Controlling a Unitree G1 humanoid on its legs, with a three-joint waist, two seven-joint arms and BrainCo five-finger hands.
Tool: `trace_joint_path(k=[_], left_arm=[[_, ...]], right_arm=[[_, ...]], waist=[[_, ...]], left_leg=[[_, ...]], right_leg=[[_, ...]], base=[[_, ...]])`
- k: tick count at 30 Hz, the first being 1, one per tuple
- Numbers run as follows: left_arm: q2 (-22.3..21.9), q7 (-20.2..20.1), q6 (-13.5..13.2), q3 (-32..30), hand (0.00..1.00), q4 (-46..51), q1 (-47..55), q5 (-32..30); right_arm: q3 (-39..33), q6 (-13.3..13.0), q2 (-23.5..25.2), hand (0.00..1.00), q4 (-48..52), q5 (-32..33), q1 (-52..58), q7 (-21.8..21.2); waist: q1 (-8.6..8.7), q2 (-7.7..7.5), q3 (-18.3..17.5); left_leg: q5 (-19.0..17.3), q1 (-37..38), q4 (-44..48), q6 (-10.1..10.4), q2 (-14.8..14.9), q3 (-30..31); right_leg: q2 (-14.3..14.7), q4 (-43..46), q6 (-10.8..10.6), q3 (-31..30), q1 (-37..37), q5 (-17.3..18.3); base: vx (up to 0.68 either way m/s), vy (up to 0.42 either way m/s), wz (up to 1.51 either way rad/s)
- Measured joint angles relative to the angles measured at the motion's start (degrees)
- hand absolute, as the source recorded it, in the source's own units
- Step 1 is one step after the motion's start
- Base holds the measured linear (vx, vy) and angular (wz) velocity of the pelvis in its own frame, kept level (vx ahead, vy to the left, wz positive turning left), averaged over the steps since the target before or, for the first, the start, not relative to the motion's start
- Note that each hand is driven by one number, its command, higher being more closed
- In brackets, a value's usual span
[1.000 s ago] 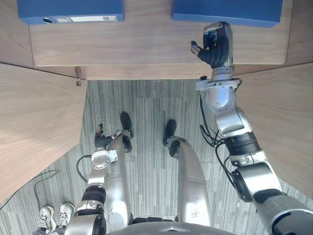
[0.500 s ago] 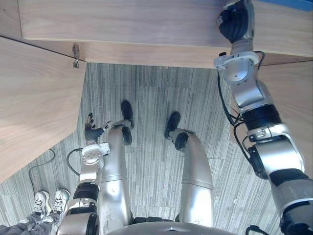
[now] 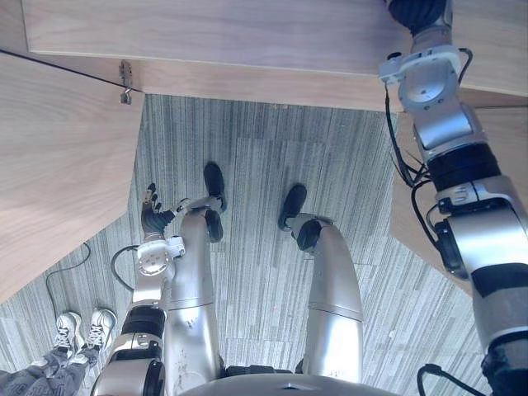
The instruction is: Walk over to the cabinet, pick up the folder, carry it to the office cabinet, place the folder inside the office cabinet, then close the office cabinet door
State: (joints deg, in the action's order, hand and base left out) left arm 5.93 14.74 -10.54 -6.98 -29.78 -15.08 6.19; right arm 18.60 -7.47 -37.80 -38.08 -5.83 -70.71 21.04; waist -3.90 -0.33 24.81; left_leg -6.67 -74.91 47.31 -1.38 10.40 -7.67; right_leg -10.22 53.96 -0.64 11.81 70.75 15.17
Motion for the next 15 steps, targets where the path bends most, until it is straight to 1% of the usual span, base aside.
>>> trace_joint_path(k=[2, 5, 8, 13, 15], left_arm=[[0.37, 0.03, 0.06, 0.05, 0.00, 0.00, 0.17, 0.34], [0.69, 0.14, 0.20, 0.07, 0.00, -0.01, 0.17, 0.50], [0.67, 1.10, 0.21, 0.28, 0.00, 0.01, 0.18, 0.50], [0.45, 1.37, 0.20, 0.24, 0.00, 0.04, 0.17, 0.51], [0.38, 1.48, 0.21, 0.24, 0.00, 0.04, 0.17, 0.50]], right_arm=[[0.80, -0.23, 0.00, 1.00, -1.97, 1.63, -1.45, 0.17], [0.44, -0.24, -0.17, 1.00, -3.66, 3.26, -2.27, 0.87], [0.35, -0.23, -0.85, 1.00, -5.20, 4.51, -3.22, 0.99], [-1.20, 0.09, -0.85, 1.00, -7.13, 6.56, -4.15, 1.47], [-2.09, 0.09, -0.83, 1.00, -7.82, 7.13, -4.15, 1.49]], waist=[[0.58, 0.02, 0.01], [0.80, 0.03, 0.01], [0.70, 0.14, 0.08], [0.42, 0.14, 0.08], [0.34, 0.14, 0.08]], left_leg=[[0.71, -0.02, -1.07, -0.12, -0.07, -0.44], [1.92, 0.03, -2.90, -0.35, 0.14, -1.56], [3.21, 0.07, -4.36, -0.39, 0.23, -2.25], [3.34, 0.07, -4.78, -0.44, 0.44, -3.35], [3.77, 0.07, -4.76, -0.80, 0.44, -3.50]], right_leg=[[-0.61, -0.09, 0.01, 0.44, 0.19, -0.01], [-1.39, -0.36, -0.06, 1.20, 0.40, -0.11], [-1.66, -0.86, 0.16, 1.48, 0.59, -0.39], [-2.15, -1.09, 0.01, 1.47, 0.86, -0.76], [-2.30, -1.11, -0.07, 1.48, 0.83, -0.99]], base=[[-0.04, -0.008, 0.19], [-0.04, -0.013, 0.24], [-0.06, -0.008, 0.16], [-0.05, 0.007, 0.02], [-0.05, 0.009, 0.01]])
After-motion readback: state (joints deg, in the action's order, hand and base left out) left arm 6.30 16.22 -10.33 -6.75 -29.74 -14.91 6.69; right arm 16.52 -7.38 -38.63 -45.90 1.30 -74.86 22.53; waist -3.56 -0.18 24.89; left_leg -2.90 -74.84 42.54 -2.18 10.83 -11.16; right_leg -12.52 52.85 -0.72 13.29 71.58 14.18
